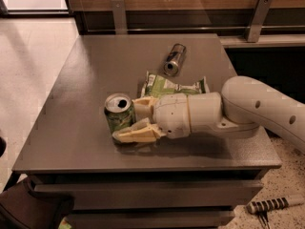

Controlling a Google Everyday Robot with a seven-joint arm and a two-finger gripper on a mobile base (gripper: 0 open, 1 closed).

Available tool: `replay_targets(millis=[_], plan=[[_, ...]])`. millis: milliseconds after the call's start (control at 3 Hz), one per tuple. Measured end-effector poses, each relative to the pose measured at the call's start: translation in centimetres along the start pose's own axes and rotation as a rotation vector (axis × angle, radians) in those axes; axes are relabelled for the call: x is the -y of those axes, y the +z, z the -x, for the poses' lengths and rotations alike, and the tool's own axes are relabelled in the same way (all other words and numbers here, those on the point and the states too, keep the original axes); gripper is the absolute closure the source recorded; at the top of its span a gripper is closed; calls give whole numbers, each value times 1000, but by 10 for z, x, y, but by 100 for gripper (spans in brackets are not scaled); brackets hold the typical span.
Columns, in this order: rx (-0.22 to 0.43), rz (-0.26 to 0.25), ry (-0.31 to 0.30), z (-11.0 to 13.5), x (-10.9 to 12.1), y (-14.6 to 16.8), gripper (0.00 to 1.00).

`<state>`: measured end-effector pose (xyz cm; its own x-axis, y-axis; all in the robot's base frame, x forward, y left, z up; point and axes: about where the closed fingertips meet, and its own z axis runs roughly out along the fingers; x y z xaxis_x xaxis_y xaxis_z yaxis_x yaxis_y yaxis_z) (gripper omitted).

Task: Knock green can over

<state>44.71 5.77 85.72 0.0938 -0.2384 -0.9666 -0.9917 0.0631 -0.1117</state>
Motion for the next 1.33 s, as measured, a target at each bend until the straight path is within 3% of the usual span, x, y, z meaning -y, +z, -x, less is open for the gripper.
replay_targets(millis=[333, 667, 1000, 1333], plan=[[0, 3, -2, 1, -1, 1, 85], [-1, 7, -5, 2, -2, 3, 100], [-17, 11, -6, 5, -1, 3, 100], [-77, 16, -13, 12, 4, -2, 100]])
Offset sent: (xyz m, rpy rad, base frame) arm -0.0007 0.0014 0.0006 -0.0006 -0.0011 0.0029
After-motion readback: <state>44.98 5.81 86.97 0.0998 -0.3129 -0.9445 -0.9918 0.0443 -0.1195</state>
